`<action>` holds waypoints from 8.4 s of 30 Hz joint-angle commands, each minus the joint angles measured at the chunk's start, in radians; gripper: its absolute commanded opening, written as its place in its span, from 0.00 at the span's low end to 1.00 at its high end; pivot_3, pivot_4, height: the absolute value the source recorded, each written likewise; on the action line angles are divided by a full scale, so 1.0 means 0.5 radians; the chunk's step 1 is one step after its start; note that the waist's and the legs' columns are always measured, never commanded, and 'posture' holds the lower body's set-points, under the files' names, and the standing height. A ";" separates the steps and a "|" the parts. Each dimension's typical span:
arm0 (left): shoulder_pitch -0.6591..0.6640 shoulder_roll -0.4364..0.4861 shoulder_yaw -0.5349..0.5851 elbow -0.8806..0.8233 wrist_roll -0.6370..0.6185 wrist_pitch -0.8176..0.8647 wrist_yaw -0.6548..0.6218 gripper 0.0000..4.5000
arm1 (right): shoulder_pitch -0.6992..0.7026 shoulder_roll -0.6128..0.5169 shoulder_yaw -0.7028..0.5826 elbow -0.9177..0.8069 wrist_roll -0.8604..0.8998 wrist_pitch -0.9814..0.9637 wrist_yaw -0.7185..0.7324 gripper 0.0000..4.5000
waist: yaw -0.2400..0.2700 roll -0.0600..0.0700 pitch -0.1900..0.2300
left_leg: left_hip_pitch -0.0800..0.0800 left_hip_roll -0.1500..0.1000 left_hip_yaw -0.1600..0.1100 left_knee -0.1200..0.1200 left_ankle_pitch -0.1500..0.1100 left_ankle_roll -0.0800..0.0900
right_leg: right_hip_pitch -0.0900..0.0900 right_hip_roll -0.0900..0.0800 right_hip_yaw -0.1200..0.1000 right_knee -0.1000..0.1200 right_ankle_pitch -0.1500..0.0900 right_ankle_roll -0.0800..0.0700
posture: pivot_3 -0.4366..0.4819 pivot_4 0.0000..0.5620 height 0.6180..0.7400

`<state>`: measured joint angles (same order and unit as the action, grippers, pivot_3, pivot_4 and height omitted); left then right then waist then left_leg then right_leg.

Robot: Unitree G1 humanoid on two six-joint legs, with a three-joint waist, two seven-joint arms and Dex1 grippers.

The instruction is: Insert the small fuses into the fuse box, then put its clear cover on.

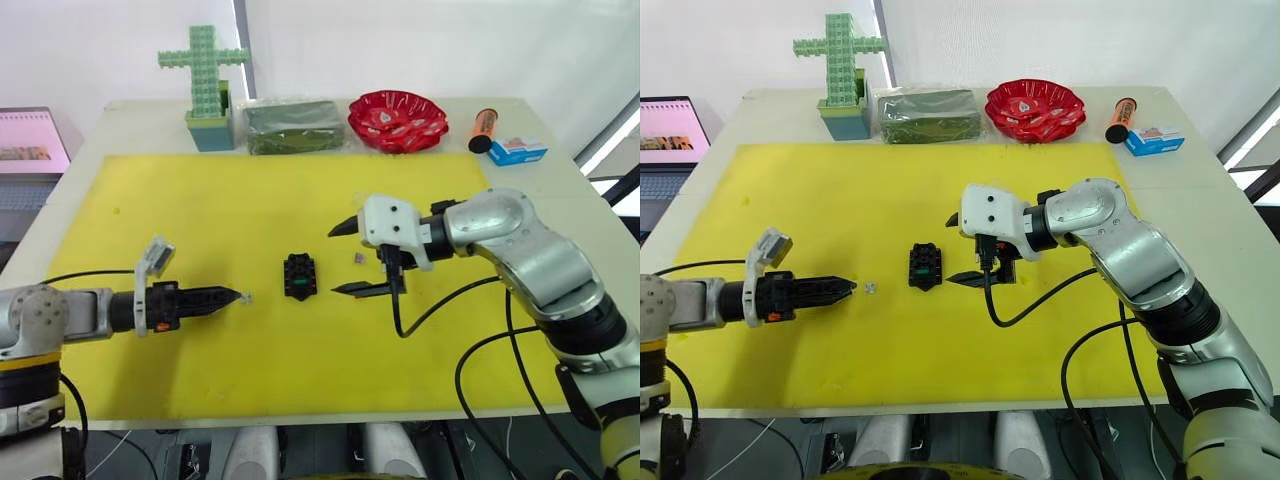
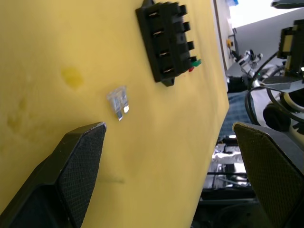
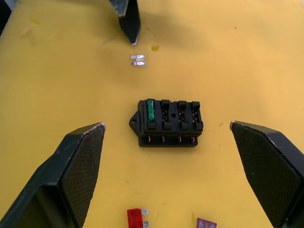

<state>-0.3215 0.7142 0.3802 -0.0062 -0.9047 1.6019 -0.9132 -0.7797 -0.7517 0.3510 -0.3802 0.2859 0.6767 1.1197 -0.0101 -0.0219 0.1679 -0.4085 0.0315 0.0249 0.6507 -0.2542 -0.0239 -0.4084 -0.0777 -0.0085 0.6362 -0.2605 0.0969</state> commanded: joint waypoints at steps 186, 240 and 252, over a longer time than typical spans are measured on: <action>-0.492 -0.061 -0.657 -0.608 0.175 -1.722 -0.360 0.00 | -0.554 0.146 -0.295 0.240 0.925 1.074 -0.198 0.01 | -0.003 0.002 0.000 | 0.000 -0.001 0.004 -0.005 0.000 0.000 | 0.001 -0.001 0.000 -0.008 0.001 -0.001 | 0.48 0.27 1.00; -0.286 0.180 -1.136 -0.217 1.251 -2.434 -0.603 0.98 | -0.645 0.462 0.660 0.620 -0.288 0.366 0.074 0.00 | -0.005 0.002 0.001 | -0.002 0.000 0.009 -0.005 0.000 0.000 | -0.002 0.003 0.000 -0.006 0.000 -0.001 | 0.48 0.27 1.00; -0.273 0.151 -1.116 -0.219 1.263 -2.434 -0.594 0.98 | -0.612 0.484 0.659 0.641 -0.359 0.349 0.088 0.00 | -0.005 0.002 0.001 | -0.002 0.000 0.009 -0.005 0.000 0.000 | -0.003 0.003 0.000 -0.005 0.000 -0.001 | 0.48 0.27 1.00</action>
<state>-0.4584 0.7864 -0.2017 -0.0994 -0.2704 0.4015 -1.2151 -1.0799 -0.5186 0.6915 -0.0529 0.1199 0.8650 1.1593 -0.0126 -0.0208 0.1682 -0.4096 0.0314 0.0295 0.6484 -0.2542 -0.0242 -0.4096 -0.0764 -0.0084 0.6336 -0.2603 0.0966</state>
